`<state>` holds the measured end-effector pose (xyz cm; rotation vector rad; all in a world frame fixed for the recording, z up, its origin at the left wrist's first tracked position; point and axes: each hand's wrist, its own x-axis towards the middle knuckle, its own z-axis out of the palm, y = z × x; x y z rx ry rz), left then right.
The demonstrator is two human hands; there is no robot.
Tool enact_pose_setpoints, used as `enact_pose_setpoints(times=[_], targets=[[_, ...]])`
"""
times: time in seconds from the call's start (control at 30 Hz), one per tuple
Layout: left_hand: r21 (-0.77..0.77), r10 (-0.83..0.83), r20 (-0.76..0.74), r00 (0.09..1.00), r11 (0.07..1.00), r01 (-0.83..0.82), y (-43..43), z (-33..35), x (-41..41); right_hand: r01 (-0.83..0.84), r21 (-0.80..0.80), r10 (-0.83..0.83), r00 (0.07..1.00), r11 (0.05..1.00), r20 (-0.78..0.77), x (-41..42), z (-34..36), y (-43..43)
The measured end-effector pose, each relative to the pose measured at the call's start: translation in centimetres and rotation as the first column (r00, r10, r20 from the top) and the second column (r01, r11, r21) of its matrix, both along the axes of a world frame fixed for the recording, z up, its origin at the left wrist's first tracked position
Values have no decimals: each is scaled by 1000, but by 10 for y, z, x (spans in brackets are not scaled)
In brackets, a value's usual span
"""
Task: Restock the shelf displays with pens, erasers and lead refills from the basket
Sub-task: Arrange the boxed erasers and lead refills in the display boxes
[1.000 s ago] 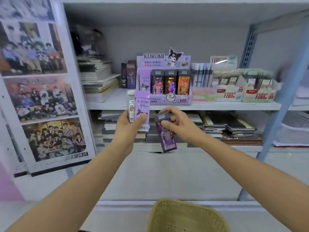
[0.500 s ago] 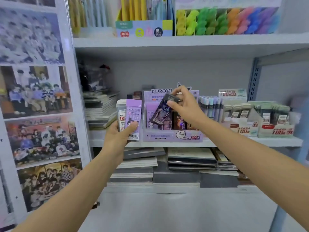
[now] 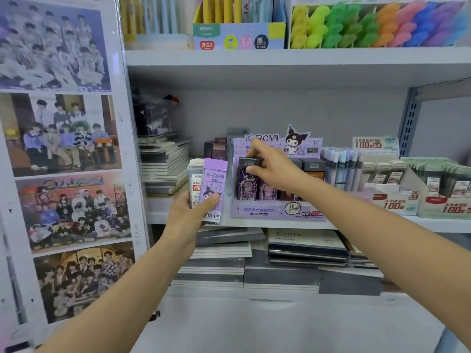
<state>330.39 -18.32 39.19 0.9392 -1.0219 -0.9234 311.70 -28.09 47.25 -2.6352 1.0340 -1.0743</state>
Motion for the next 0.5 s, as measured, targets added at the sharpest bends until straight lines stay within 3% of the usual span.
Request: enact_pose_setpoints(times=[0.13,0.2,0.27,0.37,0.43,0.5], targets=[[6,-7,-4,1000,1000,7,0,-1,0,81,-189,-76,997,979,34,7,-8,-5],[7,-11,-7,1000,1000,11,-1,-1,-1,160,-365,-170,985,917,3,6,-15,-9],[5,-23,-7,1000,1000,23,0,-1,-2,234,-420,-269,963,877,-25,4,-17,-11],[20,-33,-10,999,999,33,0,-1,-7,289,-375,-325,945,881,-36,0,-16,-8],[34,-34,-9,999,999,34,-1,-1,-12,189,-298,-173,982,936,80,0,-16,2],[42,-34,-6,999,999,35,-1,-1,-19,-42,-102,65,971,994,230,3,-18,15]])
